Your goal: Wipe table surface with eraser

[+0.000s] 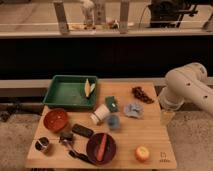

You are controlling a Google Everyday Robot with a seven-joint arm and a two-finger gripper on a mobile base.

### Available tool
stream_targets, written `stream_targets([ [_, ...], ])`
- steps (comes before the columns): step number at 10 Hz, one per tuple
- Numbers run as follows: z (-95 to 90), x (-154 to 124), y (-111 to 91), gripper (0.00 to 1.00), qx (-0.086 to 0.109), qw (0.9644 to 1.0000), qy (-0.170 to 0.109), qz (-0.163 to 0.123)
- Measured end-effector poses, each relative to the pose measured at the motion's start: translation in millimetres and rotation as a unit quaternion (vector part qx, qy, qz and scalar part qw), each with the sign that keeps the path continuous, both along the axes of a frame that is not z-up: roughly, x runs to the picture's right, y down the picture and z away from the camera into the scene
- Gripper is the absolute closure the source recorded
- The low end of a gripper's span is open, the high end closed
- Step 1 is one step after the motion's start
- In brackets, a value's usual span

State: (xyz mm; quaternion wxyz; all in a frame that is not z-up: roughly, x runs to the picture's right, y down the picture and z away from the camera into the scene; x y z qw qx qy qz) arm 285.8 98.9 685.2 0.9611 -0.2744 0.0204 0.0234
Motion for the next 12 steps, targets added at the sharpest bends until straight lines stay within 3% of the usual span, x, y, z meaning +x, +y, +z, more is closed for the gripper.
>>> stream_targets([
  [4, -0.5, -2, 1, 0.20, 0.001, 1.0000, -0.001, -0.004],
  [7, 2.0, -41, 6, 0.20, 0.002, 0.9995, -0.014, -0.030],
  [12, 5.4, -74, 14, 0.20, 0.004, 0.9974, -0.037, -0.062],
])
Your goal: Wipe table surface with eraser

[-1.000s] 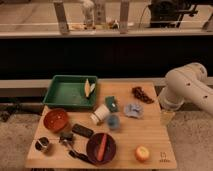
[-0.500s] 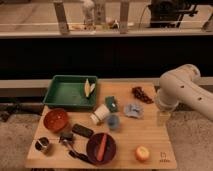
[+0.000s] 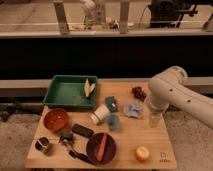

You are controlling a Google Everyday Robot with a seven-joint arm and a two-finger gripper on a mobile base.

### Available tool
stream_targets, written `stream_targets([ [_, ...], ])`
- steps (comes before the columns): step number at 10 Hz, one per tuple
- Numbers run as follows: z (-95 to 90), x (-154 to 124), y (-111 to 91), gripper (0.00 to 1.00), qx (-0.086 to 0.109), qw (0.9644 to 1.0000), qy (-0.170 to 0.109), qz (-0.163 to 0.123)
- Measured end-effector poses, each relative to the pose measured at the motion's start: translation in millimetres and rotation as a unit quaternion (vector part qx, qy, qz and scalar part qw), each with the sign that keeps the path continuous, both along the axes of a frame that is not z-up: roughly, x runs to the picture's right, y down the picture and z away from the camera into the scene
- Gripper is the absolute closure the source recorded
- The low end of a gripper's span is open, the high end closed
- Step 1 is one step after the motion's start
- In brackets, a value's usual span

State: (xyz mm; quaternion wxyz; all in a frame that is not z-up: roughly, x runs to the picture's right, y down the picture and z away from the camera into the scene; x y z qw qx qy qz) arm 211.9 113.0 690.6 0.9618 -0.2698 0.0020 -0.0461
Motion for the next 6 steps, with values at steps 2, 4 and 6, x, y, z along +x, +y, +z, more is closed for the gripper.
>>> stream_targets([
  [2, 2.2, -23, 3, 0.20, 0.000, 0.9999, -0.010, -0.013],
  [4, 4.7, -30, 7, 0.20, 0.000, 0.9995, -0.021, -0.024],
  [6, 6.3, -38, 8, 0.20, 0.002, 0.9991, -0.031, -0.031],
])
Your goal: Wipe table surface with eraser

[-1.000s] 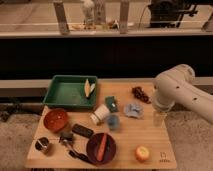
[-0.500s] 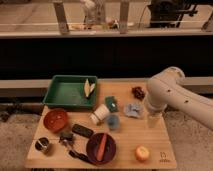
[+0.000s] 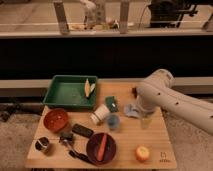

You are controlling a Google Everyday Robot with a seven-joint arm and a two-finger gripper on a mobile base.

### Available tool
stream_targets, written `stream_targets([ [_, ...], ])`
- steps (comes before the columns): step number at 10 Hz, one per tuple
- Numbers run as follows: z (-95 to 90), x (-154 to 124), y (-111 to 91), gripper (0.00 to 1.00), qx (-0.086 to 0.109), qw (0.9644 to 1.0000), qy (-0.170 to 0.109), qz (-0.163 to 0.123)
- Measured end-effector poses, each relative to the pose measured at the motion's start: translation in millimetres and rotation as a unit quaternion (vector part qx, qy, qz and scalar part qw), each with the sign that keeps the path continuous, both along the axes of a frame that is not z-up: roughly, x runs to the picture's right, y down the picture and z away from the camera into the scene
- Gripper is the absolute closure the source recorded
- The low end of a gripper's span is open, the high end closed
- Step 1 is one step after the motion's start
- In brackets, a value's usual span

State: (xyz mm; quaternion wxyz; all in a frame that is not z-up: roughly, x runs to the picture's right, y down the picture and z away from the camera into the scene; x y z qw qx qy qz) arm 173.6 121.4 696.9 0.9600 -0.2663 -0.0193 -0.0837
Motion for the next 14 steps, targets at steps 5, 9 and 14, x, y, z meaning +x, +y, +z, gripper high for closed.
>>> stream_targets([
  [5, 4.5, -38, 6, 0.20, 0.001, 0.9993, -0.029, -0.024],
  [9, 7.6, -75, 11, 0.20, -0.004, 0.9987, -0.045, -0.024],
  [14, 11.4, -108, 17, 0.20, -0.009, 0.9966, -0.075, -0.035],
])
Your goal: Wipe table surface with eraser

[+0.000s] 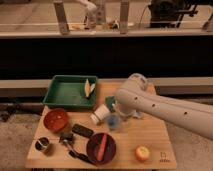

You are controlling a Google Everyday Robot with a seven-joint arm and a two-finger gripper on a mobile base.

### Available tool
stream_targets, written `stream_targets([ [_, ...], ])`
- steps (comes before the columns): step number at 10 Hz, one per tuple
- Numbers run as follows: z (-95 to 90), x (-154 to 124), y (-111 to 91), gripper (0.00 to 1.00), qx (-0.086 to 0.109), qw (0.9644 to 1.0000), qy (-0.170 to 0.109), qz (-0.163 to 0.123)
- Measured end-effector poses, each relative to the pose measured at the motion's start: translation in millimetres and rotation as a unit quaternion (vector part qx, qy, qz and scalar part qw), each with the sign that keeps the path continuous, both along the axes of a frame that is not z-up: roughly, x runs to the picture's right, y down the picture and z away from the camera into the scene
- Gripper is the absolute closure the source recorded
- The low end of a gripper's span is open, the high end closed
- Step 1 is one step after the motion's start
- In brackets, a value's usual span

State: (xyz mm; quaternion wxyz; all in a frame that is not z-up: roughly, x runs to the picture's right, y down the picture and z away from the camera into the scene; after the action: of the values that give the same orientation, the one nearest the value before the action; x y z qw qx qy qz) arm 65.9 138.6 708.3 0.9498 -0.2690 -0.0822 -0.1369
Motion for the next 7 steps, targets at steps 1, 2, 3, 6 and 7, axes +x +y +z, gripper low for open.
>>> stream_targets([
  [1, 1.5, -2, 1, 0.20, -0.001, 1.0000, -0.003, -0.002],
  [2, 2.9, -5, 2, 0.20, -0.002, 0.9999, -0.008, -0.005],
  [3, 4.1, -10, 3, 0.20, -0.004, 0.9999, -0.013, -0.009],
  [6, 7.6, -31, 7, 0.20, -0.009, 0.9994, -0.027, -0.021],
  [7, 9.1, -35, 8, 0.20, -0.010, 0.9992, -0.030, -0.024],
])
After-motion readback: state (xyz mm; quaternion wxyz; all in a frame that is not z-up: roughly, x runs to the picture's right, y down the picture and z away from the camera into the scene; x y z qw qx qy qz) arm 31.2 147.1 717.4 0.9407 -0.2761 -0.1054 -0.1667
